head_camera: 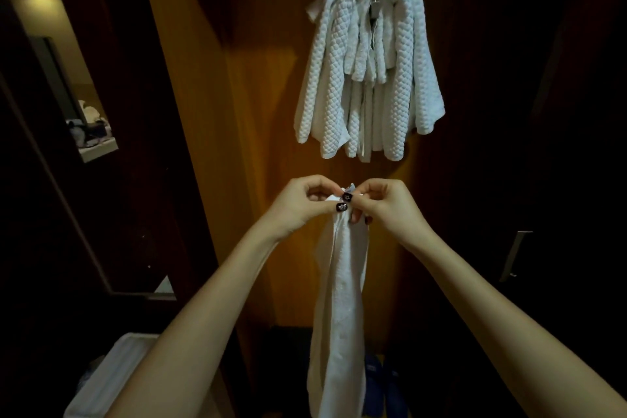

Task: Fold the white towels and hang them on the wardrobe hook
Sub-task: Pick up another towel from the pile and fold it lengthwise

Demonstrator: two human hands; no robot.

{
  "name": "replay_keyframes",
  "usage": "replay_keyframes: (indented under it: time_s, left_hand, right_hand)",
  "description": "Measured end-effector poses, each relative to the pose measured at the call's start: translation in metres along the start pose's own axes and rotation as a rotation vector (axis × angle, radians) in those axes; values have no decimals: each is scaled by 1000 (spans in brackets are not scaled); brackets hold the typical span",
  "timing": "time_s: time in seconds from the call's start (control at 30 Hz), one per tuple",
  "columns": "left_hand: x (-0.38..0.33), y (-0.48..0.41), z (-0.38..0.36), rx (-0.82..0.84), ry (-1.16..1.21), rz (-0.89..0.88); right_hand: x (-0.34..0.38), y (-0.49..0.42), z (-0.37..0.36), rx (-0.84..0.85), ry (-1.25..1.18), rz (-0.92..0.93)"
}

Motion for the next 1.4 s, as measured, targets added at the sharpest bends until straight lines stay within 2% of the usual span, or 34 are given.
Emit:
replay_keyframes:
  time_s: [0.27, 0.43, 0.6, 0.7, 0.87, 1.03, 1.13, 1.2, 1.3, 1.4]
  left_hand:
    - [3, -10, -4, -90, -104, 32]
    - [-2, -14, -9, -42, -218, 1]
    - [-11, -24, 3, -63, -159, 11]
    - [-17, -31, 8, -79, -187, -16]
    - [-20, -36, 10, -49, -501, -83]
    - [-16, -31, 31, -107, -583, -109]
    - [-10, -25, 51, -180, -597, -62]
    - [-6, -20, 67, -213, -525, -26]
    - [-10, -14, 71, -169, -435, -62]
    - [-19, -19, 57, -103, -444, -120]
  right_hand:
    - [-2, -8, 9, 78, -116, -17]
    - [0, -6, 15, 67, -57, -36]
    - [2, -5, 33, -39, 442, 29]
    - [-3, -2, 38, 45, 568, 51]
    - [2, 1, 39, 147, 503, 75]
    - [-3, 4, 48, 177, 576, 4]
    - [-5, 8, 58, 156, 390, -53]
    - [-7, 10, 68, 121, 302, -46]
    - [-5, 9, 65, 114, 347, 7]
    - [-6, 1, 34, 211, 343, 18]
Point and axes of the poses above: each hand's wrist, its own y-axis away from the middle knuckle, its own z-axis out of the back of the hand, x = y × z, the point moved 2 cm from there along -y, towards the middle knuckle, and after that the axes turned 4 degrees about -z, right-handed, at the moved point
